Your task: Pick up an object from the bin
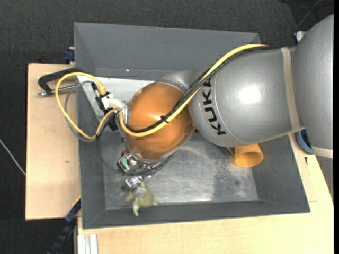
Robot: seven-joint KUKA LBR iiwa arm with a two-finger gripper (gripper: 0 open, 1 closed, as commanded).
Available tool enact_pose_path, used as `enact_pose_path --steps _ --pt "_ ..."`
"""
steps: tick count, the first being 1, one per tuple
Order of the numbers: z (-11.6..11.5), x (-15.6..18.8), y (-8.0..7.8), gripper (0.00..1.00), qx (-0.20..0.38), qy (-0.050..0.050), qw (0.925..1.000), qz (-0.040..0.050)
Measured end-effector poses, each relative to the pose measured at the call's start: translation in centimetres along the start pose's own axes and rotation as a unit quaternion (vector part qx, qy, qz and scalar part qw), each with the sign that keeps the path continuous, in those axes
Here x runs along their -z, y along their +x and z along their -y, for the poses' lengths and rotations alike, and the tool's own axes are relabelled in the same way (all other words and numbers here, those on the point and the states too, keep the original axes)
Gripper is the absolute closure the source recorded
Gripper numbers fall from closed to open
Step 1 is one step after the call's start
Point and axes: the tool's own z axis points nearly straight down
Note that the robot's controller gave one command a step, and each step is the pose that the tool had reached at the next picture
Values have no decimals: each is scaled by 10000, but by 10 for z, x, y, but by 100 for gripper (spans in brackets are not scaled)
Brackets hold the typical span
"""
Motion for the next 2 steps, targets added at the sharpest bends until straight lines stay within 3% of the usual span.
enact_pose_path --steps 2 --pt "4 58 -3 100 -33 4 10000 -1"
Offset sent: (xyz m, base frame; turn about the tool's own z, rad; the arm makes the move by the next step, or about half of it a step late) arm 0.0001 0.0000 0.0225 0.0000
